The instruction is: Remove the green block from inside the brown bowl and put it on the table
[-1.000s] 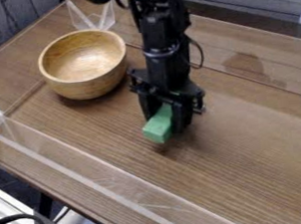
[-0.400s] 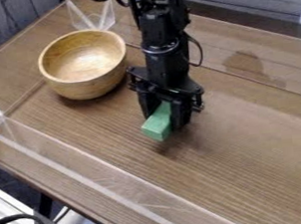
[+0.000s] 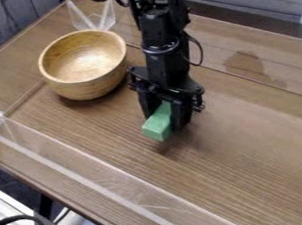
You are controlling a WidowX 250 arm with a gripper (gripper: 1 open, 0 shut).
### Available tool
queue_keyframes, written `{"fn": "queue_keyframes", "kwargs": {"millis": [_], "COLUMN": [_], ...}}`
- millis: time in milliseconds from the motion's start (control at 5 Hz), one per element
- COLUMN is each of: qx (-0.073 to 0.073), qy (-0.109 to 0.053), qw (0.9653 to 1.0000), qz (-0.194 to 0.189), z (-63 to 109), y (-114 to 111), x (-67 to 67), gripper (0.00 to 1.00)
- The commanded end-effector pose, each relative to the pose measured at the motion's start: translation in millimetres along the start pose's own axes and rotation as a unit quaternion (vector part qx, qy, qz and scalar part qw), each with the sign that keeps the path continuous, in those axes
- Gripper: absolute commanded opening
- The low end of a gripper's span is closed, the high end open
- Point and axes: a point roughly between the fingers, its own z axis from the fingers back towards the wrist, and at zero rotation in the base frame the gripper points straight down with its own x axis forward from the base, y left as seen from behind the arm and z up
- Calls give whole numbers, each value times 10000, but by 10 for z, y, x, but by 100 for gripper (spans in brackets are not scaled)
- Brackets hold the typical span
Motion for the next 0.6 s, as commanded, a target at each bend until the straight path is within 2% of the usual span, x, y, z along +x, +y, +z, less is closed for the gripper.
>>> {"fn": "queue_keyframes", "kwargs": {"millis": [0, 200, 400], "qx": [46, 41, 34], "qy": [-277, -252, -233], "qw": [9996, 9997, 9997], "qz": [11, 56, 95], "z": [120, 98, 122], "y": [67, 105, 123], "x": [86, 75, 59], "gripper": [0, 0, 100]}}
